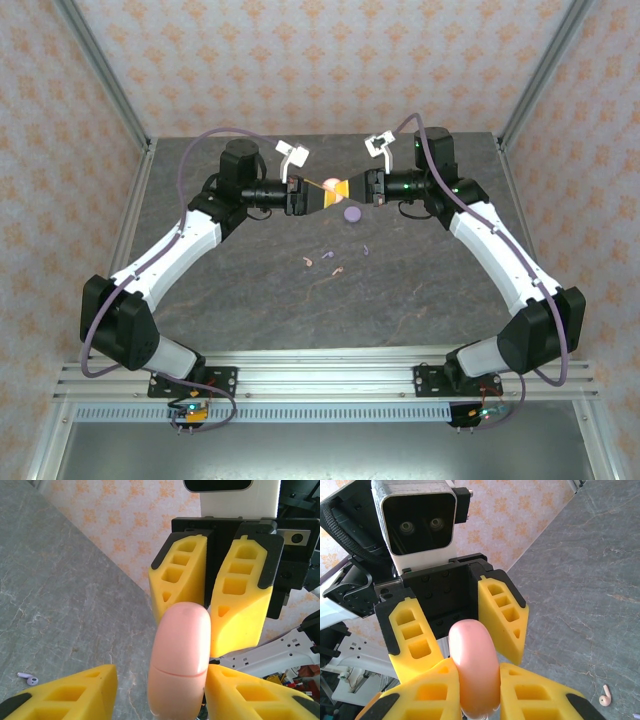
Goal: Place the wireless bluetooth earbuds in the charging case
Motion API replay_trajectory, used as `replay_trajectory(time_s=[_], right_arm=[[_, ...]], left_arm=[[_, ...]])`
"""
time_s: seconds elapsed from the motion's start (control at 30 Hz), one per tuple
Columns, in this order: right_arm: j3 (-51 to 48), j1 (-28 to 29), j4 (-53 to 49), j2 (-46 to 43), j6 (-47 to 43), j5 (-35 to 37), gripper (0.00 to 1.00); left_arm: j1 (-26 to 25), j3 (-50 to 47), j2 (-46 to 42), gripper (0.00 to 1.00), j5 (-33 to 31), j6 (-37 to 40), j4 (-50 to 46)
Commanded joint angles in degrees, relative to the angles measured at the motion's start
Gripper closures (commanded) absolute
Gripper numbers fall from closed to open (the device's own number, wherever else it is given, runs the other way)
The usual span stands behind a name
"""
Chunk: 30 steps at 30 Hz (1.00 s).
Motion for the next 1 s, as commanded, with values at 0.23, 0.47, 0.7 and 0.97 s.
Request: replay_trajectory(time_s=[0.23, 0.47, 0.7, 0.97], right_arm=[[-0.15, 1.33, 1.85, -0.91, -0.39, -1.82, 0.80], [0.34, 1.56, 0.04, -0.85, -1.59, -0.97, 0.80], [1.03, 1.54, -3.67, -1.55, -3.95, 2.30, 0.70], [1.34, 1.47, -11.36, -6.15, -7.09, 14.76, 0.45]], left_arm=[[-1.01, -0.45, -1.59, 0.58, -1.02, -0.82, 3.06], [-1.09, -0.56, -1.62, 0.69, -1.09, -0.51, 2.82], [-1.07, -0.20, -1.99, 0.89, -2.11, 1.27, 0.28], [-2.34, -4.26, -5.02, 0.90, -8.82, 9.98, 2.23]])
